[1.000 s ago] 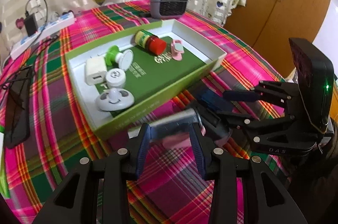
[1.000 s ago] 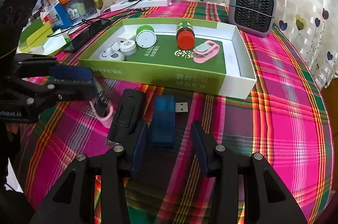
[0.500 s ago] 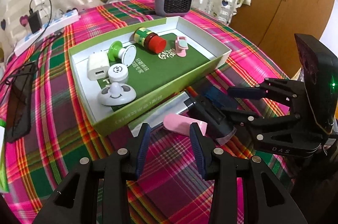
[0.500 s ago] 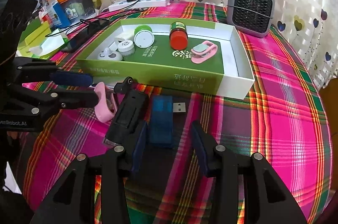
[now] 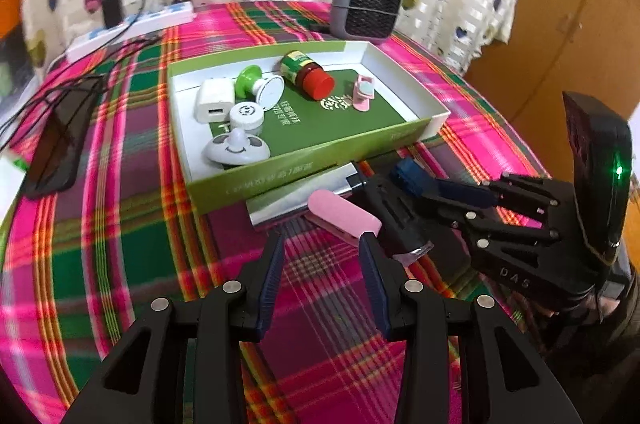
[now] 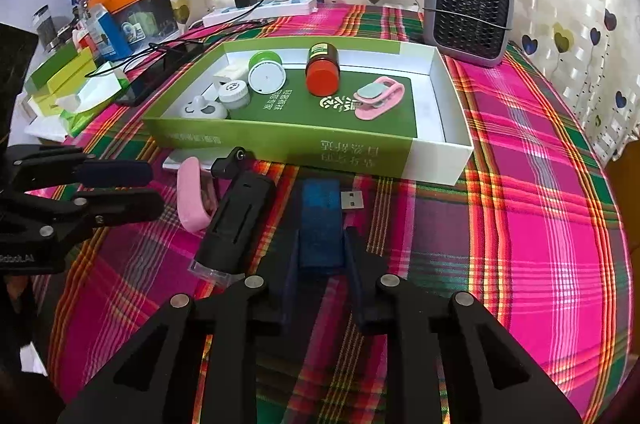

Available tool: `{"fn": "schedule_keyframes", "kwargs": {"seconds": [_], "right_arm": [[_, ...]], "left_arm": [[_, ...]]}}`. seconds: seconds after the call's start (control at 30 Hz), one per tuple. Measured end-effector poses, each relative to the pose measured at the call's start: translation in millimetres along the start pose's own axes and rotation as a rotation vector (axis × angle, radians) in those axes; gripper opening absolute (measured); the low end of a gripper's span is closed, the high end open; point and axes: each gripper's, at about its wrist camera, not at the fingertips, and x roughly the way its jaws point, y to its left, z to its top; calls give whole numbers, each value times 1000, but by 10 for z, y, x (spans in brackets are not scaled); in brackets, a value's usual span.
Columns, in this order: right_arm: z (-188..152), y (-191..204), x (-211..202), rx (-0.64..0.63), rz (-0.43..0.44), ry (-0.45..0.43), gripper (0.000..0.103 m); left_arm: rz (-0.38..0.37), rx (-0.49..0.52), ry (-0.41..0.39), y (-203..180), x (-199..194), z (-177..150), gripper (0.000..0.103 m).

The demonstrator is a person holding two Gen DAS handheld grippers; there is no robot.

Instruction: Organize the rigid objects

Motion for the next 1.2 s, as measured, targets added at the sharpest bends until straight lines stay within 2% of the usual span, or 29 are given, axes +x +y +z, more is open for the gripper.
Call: {"fn": "schedule_keyframes", "kwargs": {"seconds": [0.37, 0.5, 0.87, 1.2], "right_arm": [[-150, -173, -144, 2, -11, -1, 23], [-184, -249, -181, 19, -4, -5, 23], [-201, -380, -205, 24, 30, -6, 23], [-211, -485, -228, 24, 20, -6, 23]], "left_arm": [[-57, -25, 10, -391, 79, -68, 38], [-37, -7, 29, -527, 179, -45, 38], [51, -48, 46, -552, 391, 45, 38], [108, -58, 33, -604, 461, 117, 38]]}}
